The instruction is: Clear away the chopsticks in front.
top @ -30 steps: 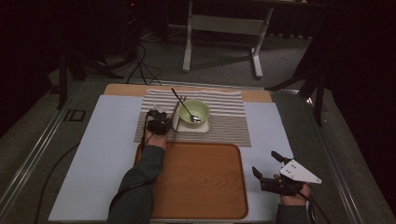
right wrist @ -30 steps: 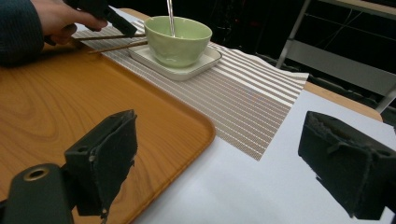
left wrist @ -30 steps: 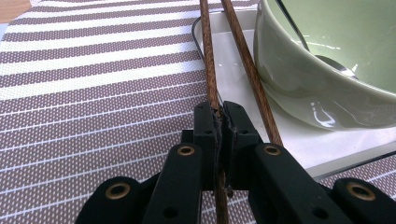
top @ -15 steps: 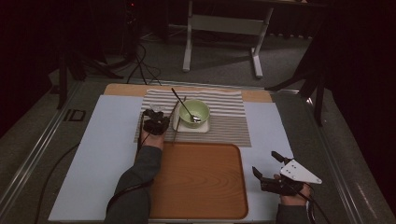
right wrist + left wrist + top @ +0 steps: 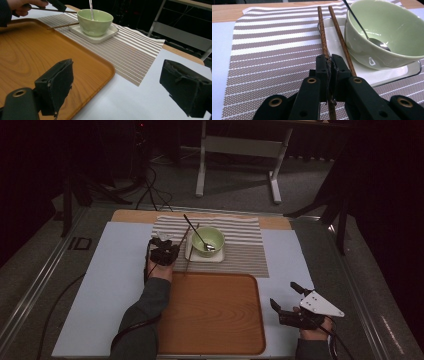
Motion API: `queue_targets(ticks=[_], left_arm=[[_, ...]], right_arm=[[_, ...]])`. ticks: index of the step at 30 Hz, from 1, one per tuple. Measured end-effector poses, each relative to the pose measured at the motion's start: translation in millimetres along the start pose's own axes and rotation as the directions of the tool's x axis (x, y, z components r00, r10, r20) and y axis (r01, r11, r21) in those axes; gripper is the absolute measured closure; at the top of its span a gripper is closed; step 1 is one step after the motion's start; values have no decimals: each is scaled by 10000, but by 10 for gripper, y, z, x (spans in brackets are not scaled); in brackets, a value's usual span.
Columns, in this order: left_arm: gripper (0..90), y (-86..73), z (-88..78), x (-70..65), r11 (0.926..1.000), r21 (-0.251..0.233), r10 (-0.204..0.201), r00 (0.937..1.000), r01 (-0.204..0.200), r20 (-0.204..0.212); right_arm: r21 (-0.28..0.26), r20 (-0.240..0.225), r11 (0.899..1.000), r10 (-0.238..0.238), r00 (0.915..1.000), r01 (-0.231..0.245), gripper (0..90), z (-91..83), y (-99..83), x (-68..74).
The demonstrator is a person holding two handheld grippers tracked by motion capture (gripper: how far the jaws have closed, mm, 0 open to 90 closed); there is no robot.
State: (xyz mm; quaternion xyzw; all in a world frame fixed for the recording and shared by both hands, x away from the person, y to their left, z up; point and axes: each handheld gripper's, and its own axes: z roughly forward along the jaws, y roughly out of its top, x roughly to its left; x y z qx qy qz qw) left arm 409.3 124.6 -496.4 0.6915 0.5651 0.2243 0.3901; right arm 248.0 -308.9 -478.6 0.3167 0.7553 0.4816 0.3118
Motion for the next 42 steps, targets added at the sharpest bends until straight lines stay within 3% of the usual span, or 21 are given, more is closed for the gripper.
queue_targets(ticks=[7,28,42], left_arm=[[861,-5,-118,20,9999,-155,3,10000,-3,24],[861,-89,-673,90,9951,-847,-520,9986,512,-83],[860,-344,-953,25,9898,-1151,-863,9961,839,-162]], right_arm=[[-5,-21,10000,3,10000,-3,113,3,0,1],[-15,-36,10000,-34,10000,34,112,1,6,10],[-38,-61,10000,-50,10000,50,113,3,11,14]])
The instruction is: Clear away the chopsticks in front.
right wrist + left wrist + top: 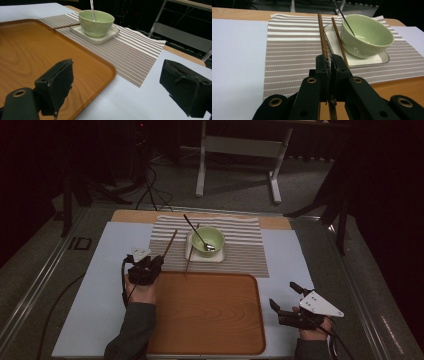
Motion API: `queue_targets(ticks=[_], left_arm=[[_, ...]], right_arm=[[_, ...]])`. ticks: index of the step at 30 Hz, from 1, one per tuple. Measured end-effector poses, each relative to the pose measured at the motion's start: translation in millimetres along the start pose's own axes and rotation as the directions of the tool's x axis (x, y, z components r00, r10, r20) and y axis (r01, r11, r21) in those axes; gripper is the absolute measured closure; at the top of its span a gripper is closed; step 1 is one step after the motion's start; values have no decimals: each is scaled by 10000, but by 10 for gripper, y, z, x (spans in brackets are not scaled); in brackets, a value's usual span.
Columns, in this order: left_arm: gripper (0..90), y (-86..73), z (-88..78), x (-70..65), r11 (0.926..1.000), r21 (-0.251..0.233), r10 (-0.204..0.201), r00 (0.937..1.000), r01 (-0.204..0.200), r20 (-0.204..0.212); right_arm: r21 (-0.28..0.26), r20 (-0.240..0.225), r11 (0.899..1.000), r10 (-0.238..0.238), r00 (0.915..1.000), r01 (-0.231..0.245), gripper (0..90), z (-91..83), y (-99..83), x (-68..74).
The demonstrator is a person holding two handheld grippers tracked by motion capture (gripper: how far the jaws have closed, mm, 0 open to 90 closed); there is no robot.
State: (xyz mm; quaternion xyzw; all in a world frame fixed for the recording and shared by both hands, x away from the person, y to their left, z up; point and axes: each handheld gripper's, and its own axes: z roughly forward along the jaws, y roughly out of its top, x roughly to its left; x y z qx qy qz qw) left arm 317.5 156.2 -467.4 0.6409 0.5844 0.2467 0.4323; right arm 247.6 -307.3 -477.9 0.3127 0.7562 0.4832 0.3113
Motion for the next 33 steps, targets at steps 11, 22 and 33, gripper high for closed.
queue_targets(ticks=[11,22,33], left_arm=[[862,-235,-144,-84,9999,86,-62,10000,62,44],[861,-470,-415,-39,9992,-55,-405,9991,404,-138],[861,-584,-547,-89,10000,-47,-34,9972,31,-753]], right_arm=[[-5,4,10000,-18,10000,18,112,3,-1,-1],[-28,-13,10000,-9,10000,9,112,12,5,12],[-20,-34,10000,-17,10000,17,113,14,4,10]])
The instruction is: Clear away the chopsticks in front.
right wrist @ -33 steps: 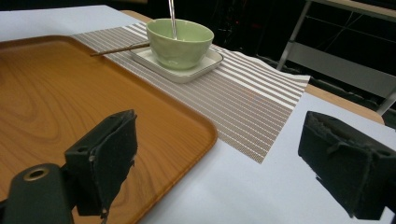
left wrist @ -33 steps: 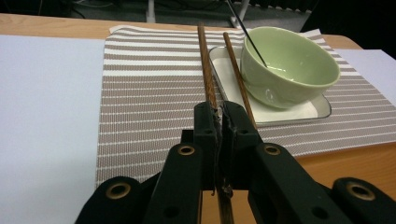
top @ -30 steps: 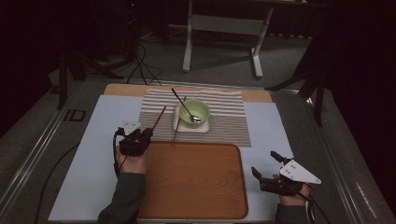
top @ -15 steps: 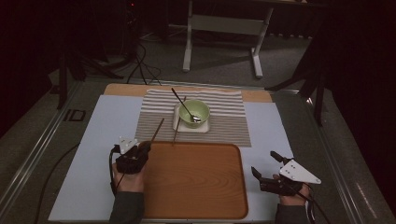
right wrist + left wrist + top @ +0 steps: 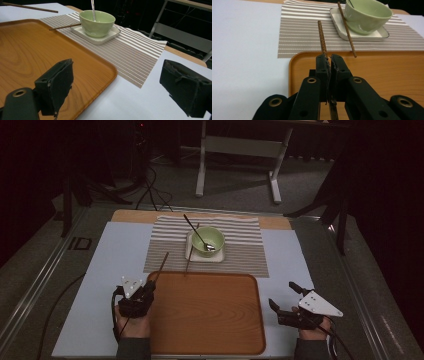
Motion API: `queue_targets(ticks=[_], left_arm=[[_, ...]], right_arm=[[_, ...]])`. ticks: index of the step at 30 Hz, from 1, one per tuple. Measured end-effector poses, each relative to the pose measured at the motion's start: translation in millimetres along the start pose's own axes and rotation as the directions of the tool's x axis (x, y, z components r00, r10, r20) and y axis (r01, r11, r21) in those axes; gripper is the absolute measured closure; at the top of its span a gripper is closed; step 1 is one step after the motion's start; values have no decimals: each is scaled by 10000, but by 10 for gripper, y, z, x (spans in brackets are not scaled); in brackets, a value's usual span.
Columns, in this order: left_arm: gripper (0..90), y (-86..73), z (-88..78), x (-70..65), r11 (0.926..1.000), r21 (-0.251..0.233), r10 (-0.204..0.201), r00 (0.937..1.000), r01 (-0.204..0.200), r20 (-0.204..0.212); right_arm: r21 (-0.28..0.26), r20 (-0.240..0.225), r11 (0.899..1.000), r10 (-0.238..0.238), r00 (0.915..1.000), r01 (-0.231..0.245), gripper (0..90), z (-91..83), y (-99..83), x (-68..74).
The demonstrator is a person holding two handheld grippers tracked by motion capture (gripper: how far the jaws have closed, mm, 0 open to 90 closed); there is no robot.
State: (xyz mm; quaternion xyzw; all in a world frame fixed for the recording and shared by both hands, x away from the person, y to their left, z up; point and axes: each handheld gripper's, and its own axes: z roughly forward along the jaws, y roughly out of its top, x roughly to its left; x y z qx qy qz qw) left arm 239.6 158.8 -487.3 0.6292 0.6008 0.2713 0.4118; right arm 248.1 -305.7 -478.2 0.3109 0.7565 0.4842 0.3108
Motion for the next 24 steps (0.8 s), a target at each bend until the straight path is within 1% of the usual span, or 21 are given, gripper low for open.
queue_targets(ticks=[1,2,3,7,8,13,21,24], left_arm=[[861,0,0,0,10000,0,0,10000,0,0],[861,-15,-12,-4,10000,15,48,9999,-47,-115],[861,-22,-14,-2,10000,43,76,9999,-75,-132],[861,-45,-30,8,9999,127,34,9998,-31,-196],[861,-64,-41,9,9999,138,-41,9998,44,-206],[861,-136,-95,2,9996,285,4,9995,5,-304],[861,-261,-193,19,9989,352,-289,9988,302,-388],[861,-289,-223,12,9988,413,-225,9987,244,-453]], right_arm=[[0,0,10000,0,10000,0,113,0,0,0],[-4,-3,10000,0,10000,0,112,0,1,1],[-18,-6,10000,4,10000,-4,113,3,1,3],[0,-11,10000,5,10000,-5,112,5,1,3],[-2,-10,10000,8,10000,-8,112,5,1,3],[14,-26,10000,7,10000,-7,112,6,1,5],[16,-33,10000,4,10000,-4,112,8,1,5],[12,-32,10000,0,10000,0,113,10,2,5]])
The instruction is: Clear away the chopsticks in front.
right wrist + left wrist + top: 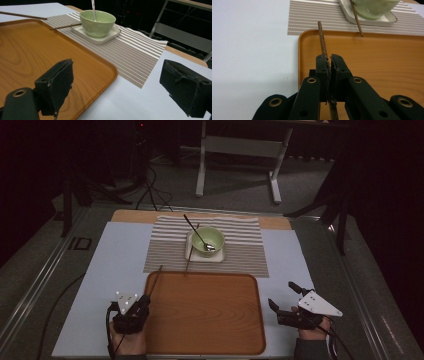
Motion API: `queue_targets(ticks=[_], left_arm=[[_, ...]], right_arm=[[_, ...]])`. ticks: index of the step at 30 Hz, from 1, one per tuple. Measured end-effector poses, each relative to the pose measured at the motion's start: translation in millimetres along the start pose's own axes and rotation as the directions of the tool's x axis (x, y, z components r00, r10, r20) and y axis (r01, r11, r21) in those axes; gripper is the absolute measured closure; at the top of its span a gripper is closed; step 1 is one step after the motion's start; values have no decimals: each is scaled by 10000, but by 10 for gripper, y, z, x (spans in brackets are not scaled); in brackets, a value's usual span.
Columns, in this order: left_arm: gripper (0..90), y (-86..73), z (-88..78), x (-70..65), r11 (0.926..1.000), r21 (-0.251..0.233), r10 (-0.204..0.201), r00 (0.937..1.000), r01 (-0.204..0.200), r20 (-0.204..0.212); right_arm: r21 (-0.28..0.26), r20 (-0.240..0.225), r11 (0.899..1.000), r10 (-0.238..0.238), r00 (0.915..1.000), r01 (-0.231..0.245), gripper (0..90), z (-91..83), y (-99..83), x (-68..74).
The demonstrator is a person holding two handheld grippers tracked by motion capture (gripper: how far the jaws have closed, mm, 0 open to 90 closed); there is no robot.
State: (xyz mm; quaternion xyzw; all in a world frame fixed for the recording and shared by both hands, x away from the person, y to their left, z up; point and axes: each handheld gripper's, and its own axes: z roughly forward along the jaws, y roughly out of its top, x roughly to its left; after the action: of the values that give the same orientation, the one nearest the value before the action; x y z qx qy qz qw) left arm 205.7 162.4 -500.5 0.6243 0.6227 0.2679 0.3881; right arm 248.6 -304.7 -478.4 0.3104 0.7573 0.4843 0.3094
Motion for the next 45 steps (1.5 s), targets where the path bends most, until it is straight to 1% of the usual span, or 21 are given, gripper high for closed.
queue_targets(ticks=[3,8,10,13,14,18,21,22,25,26,28,29,31,32,34,36,37,42,45], left_arm=[[861,-25,-14,-23,9999,35,137,9998,-136,-165],[860,-62,-43,-17,10000,51,36,9997,-34,-259],[860,-87,-67,-2,10000,96,-14,9993,18,-385],[860,-106,-85,-6,9999,136,-68,9994,73,-351],[860,-137,-108,-32,9998,211,-26,9993,34,-377],[860,-178,-108,-28,9994,344,-35,9991,49,-420],[859,-183,-102,-26,9992,406,-21,9990,39,-447],[858,-182,-85,-41,9989,458,78,9988,-56,-477],[854,-180,-72,-52,9983,569,136,9990,-111,-430],[852,-184,-61,-56,9977,651,195,9986,-163,-483],[846,-186,-55,-50,9974,705,167,9988,-135,-454],[835,-194,-37,-46,9968,796,145,9990,-111,-430],[825,-198,-29,-47,9965,826,167,9989,-130,-444],[802,-206,-8,-50,9949,995,188,9991,-149,-377],[780,-220,15,-59,9932,1153,216,9991,-173,-356],[775,-239,32,-65,9922,1226,266,9985,-206,-479],[771,-246,42,-64,9914,1297,222,9987,-162,-449],[754,-257,53,-56,9918,1276,183,9987,-120,-478],[739,-243,53,-59,9933,1142,229,9986,-174,-473]], right_arm=[[-7,-1,10000,9,10000,-9,112,1,1,3],[-12,9,10000,19,10000,-19,113,-2,0,2],[0,2,10000,1,10000,-1,112,-1,0,1],[-16,-3,10000,9,10000,-9,112,1,1,4],[-15,-4,10000,-16,10000,16,112,3,1,4],[-10,-4,10000,-13,10000,13,112,3,3,8],[-9,-6,10000,-18,10000,18,113,3,3,8],[-2,-4,10000,-17,10000,17,112,5,3,6],[2,-7,10000,-25,10000,25,113,5,3,7],[-5,-2,10000,-15,10000,15,112,4,3,6],[-15,-3,10000,-22,10000,22,113,3,2,4],[-6,-4,10000,-25,10000,25,112,3,2,4],[-5,-4,10000,-18,10000,18,112,3,2,5],[-15,-3,10000,-25,10000,25,112,2,3,5],[-16,-1,10000,-23,10000,23,112,2,3,4],[-15,-2,10000,-21,10000,21,113,1,3,4],[-13,-1,10000,-19,10000,19,113,1,3,4],[-14,0,10000,-18,10000,18,112,0,3,5],[-18,-2,10000,-18,10000,18,113,-1,4,5]])
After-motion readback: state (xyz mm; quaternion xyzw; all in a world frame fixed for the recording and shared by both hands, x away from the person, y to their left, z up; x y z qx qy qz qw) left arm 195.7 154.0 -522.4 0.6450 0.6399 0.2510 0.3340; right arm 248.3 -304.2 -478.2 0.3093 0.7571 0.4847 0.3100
